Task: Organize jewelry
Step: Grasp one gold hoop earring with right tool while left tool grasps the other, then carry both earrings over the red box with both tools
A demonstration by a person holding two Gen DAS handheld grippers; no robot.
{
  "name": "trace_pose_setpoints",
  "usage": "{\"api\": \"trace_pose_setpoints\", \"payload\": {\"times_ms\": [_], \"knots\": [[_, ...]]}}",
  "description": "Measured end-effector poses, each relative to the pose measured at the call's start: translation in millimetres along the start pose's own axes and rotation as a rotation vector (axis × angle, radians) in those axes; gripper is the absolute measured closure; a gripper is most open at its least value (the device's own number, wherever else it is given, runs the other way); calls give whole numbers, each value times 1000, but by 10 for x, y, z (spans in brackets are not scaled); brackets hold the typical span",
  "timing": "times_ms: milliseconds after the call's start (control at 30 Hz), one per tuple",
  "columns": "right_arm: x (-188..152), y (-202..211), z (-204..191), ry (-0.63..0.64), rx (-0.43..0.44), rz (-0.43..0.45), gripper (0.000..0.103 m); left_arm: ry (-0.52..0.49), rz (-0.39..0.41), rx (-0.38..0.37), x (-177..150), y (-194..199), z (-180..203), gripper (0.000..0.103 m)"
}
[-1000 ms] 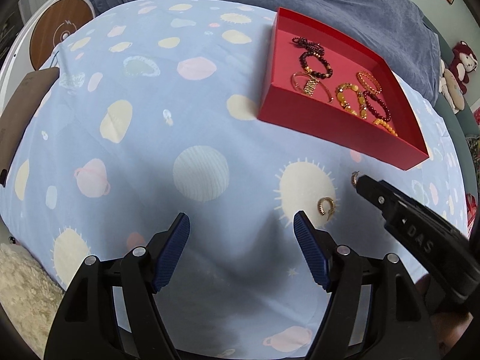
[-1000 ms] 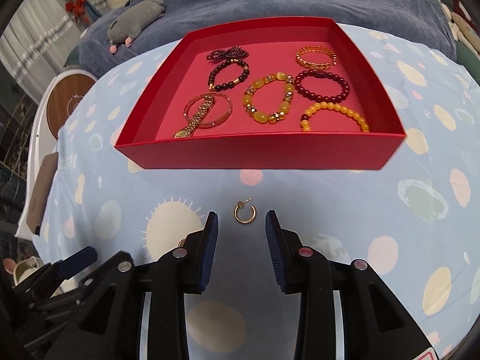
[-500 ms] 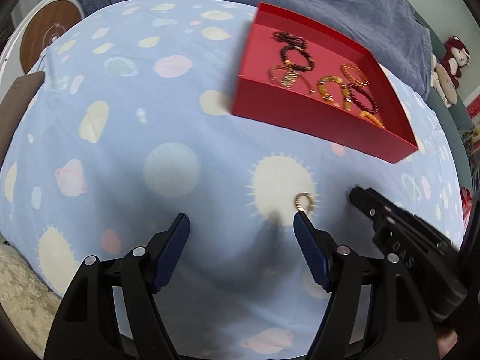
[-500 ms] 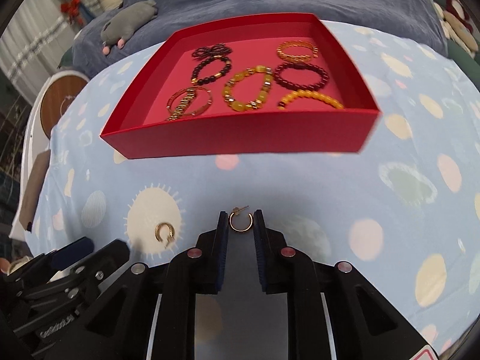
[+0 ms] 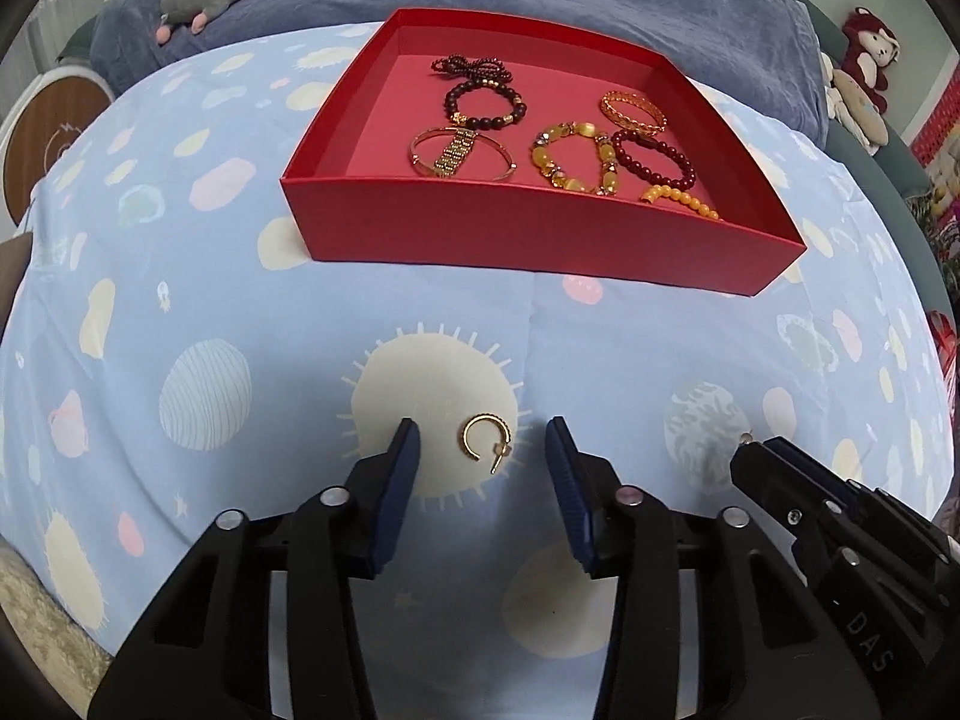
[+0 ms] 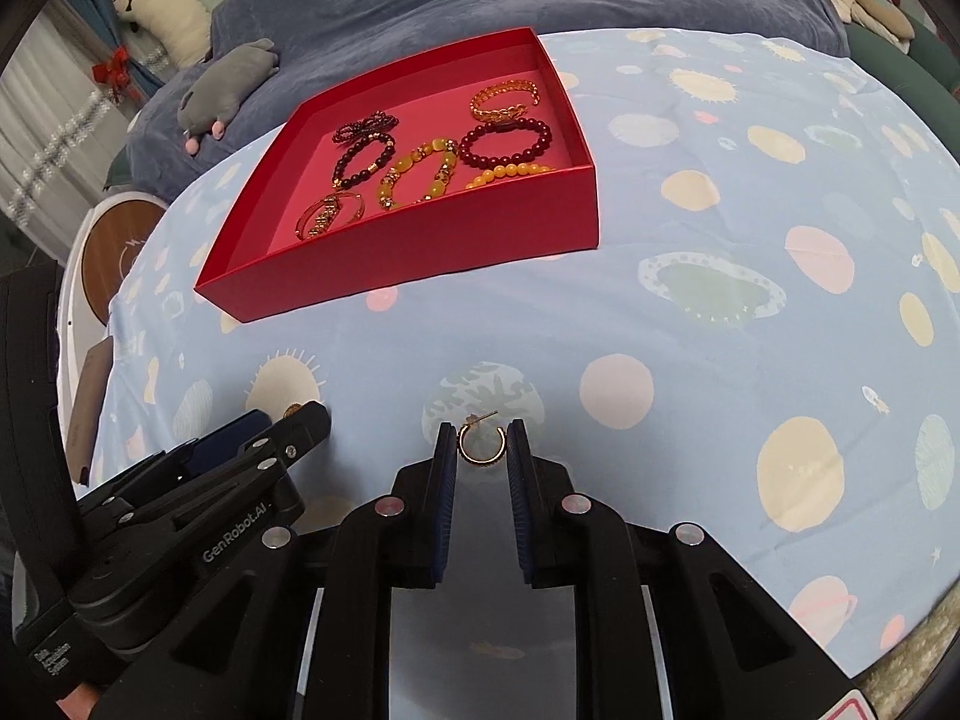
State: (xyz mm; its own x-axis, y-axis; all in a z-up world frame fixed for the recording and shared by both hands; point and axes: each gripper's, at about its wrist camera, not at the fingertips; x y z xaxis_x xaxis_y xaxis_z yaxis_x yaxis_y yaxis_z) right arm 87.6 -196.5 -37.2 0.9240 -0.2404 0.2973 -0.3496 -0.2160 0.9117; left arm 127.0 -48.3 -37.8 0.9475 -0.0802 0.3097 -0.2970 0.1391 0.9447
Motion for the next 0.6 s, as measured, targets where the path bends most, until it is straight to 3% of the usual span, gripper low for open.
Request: {"api": "trace_pose_setpoints", "payload": {"times_ms": [167,600], "knots": [[-2,3,16,-1,9,-2,87,-22,7,1,-6,-4,26,86],[73,228,-68,13,43,48,87,15,8,-42,51,222,-42,86]]}}
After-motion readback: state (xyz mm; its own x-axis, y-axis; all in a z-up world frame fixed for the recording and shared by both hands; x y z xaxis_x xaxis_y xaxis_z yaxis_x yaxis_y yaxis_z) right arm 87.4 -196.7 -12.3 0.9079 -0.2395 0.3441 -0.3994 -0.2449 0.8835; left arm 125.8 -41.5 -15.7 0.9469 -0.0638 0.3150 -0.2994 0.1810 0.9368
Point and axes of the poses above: each gripper's, at about its wrist camera, not at the fingertips, and y roughly against the way its jaws point, z to its right, x to its top, and after that the axes turned 8 degrees about -z, right-handed
